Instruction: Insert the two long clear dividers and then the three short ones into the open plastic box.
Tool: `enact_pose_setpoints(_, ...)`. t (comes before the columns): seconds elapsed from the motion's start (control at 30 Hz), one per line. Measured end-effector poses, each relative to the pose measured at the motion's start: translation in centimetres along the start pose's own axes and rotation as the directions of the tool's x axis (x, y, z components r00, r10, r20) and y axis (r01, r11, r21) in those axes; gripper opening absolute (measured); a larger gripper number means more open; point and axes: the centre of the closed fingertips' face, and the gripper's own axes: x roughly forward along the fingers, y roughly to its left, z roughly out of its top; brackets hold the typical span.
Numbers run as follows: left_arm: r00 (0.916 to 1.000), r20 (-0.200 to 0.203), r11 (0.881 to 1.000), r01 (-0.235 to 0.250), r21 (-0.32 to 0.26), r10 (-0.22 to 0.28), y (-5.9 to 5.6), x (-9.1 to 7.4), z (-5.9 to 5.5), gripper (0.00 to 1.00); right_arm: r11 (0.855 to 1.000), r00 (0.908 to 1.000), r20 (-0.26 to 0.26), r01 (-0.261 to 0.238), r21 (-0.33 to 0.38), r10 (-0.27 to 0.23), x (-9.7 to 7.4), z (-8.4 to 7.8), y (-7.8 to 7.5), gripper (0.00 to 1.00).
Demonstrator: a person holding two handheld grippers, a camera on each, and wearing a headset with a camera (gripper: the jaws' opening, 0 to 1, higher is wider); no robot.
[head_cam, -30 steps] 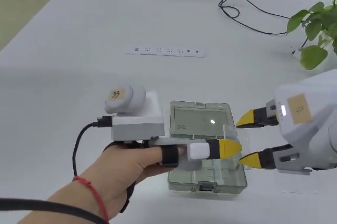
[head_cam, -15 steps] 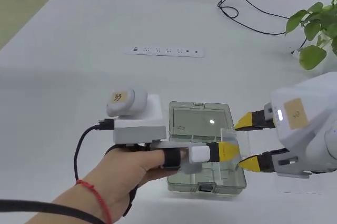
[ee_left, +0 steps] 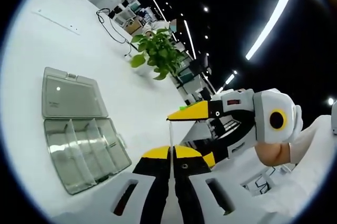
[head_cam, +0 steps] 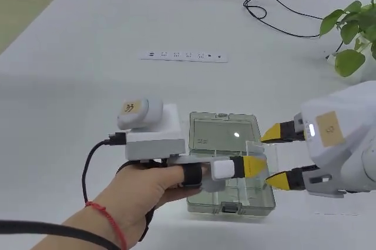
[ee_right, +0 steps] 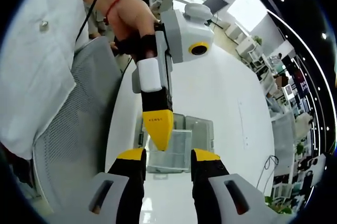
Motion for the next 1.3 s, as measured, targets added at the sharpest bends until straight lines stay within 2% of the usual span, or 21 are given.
enact_pose_setpoints(0.07, 1.0000, 0.000, 1.000, 0.001, -0.016, -0.001, -0.1, -0.1, 0.0, 0.00, 1.000, 0.9999, 0.014, 0.000, 0.011, -0.001, -0.2, 0.2, -0.2, 0.35)
enact_pose_setpoints(0.17, 0.9999, -0.015, 0.998, -0.001, 0.057, 0.001, -0.3, -0.2, 0.0, 0.00, 0.999, 0.9994, 0.034, -0.005, 0.035, 0.004, -0.7, 0.4, -0.6, 0.36)
enact_pose_setpoints(0.23, 0.9997, -0.023, 0.992, 0.011, 0.129, -0.008, -0.5, -0.3, 0.0, 0.00, 0.998, 0.9986, 0.051, -0.017, 0.058, 0.014, -1.0, 0.4, -0.8, 0.35)
enact_pose_setpoints(0.3, 0.9989, -0.043, 0.979, 0.027, 0.204, -0.019, -0.7, -0.4, -0.3, 0.00, 0.993, 0.9955, 0.087, -0.046, 0.104, 0.037, -1.5, 0.6, -0.9, 0.34)
enact_pose_setpoints(0.37, 0.9980, -0.052, 0.953, 0.051, 0.297, -0.037, -1.2, -0.6, -0.4, 0.00, 0.986, 0.9883, 0.128, -0.100, 0.134, 0.082, -2.0, 1.0, -0.8, 0.32)
enact_pose_setpoints(0.4, 0.9969, -0.064, 0.936, 0.065, 0.347, -0.046, -1.4, -0.7, -0.5, 0.00, 0.981, 0.9848, 0.144, -0.119, 0.150, 0.098, -2.2, 1.1, -0.8, 0.31)
enact_pose_setpoints(0.47, 0.9948, -0.085, 0.905, 0.087, 0.417, -0.057, -1.8, -0.9, -0.8, 0.00, 0.967, 0.9709, 0.178, -0.191, 0.171, 0.161, -2.7, 1.4, -0.3, 0.29)
enact_pose_setpoints(0.5, 0.9937, -0.093, 0.888, 0.097, 0.449, -0.061, -1.9, -1.0, -0.8, 0.00, 0.957, 0.9599, 0.200, -0.232, 0.174, 0.197, -2.9, 1.3, -0.3, 0.28)
enact_pose_setpoints(0.53, 0.9932, -0.094, 0.871, 0.105, 0.481, -0.068, -2.0, -1.0, -0.8, 0.00, 0.950, 0.9533, 0.215, -0.253, 0.183, 0.212, -3.0, 1.3, -0.4, 0.26)
enact_pose_setpoints(0.57, 0.9913, -0.113, 0.855, 0.116, 0.506, -0.067, -2.1, -1.2, -1.0, 0.00, 0.936, 0.9395, 0.238, -0.294, 0.191, 0.247, -3.3, 1.6, -0.1, 0.25)
enact_pose_setpoints(0.6, 0.9905, -0.120, 0.838, 0.122, 0.532, -0.067, -2.1, -1.2, -1.1, 0.00, 0.929, 0.9326, 0.247, -0.314, 0.198, 0.263, -3.5, 1.8, -0.1, 0.23)
enact_pose_setpoints(0.63, 0.9885, -0.132, 0.819, 0.135, 0.558, -0.073, -2.4, -1.3, -1.2, 0.00, 0.926, 0.9305, 0.250, -0.320, 0.201, 0.268, -3.6, 1.7, -0.4, 0.22)
enact_pose_setpoints(0.67, 0.9870, -0.138, 0.806, 0.147, 0.573, -0.082, -2.5, -1.4, -1.3, 0.00, 0.918, 0.9220, 0.260, -0.342, 0.200, 0.287, -3.7, 1.7, -0.5, 0.21)
enact_pose_setpoints(0.73, 0.9859, -0.142, 0.798, 0.156, 0.582, -0.089, -2.7, -1.5, -1.4, 0.00, 0.904, 0.9091, 0.274, -0.374, 0.205, 0.314, -4.1, 2.2, -0.2, 0.19)
enact_pose_setpoints(0.87, 0.9806, -0.159, 0.760, 0.189, 0.622, -0.114, -3.5, -1.6, -1.7, 0.00, 0.884, 0.8907, 0.274, -0.422, 0.202, 0.363, -4.3, 2.4, 0.0, 0.16)
enact_pose_setpoints(0.97, 0.9779, -0.161, 0.743, 0.206, 0.637, -0.133, -4.1, -1.8, -1.6, 0.00, 0.851, 0.8639, 0.280, -0.481, 0.211, 0.419, -4.4, 2.5, 0.7, 0.14)
enact_pose_setpoints(1.0, 0.9769, -0.166, 0.733, 0.211, 0.647, -0.135, -4.2, -1.8, -1.7, 0.00, 0.845, 0.8585, 0.281, -0.491, 0.210, 0.429, -4.4, 2.6, 0.8, 0.13)
enact_pose_setpoints(1.07, 0.9757, -0.170, 0.726, 0.217, 0.652, -0.139, -4.3, -1.8, -1.7, 0.00, 0.837, 0.8501, 0.283, -0.507, 0.209, 0.444, -4.4, 2.7, 1.0, 0.12)
enact_pose_setpoints(1.13, 0.9743, -0.173, 0.716, 0.224, 0.661, -0.144, -4.5, -1.8, -1.7, 0.00, 0.825, 0.8382, 0.281, -0.528, 0.202, 0.467, -4.4, 2.8, 1.3, 0.10)
enact_pose_setpoints(1.17, 0.9741, -0.173, 0.716, 0.224, 0.661, -0.145, -4.5, -1.8, -1.7, 0.00, 0.817, 0.8307, 0.282, -0.541, 0.202, 0.480, -4.4, 2.8, 1.5, 0.09)
enact_pose_setpoints(1.3, 0.9738, -0.168, 0.709, 0.227, 0.667, -0.153, -4.6, -2.0, -1.6, 0.00, 0.804, 0.8178, 0.271, -0.563, 0.191, 0.508, -4.3, 2.9, 1.9, 0.08)
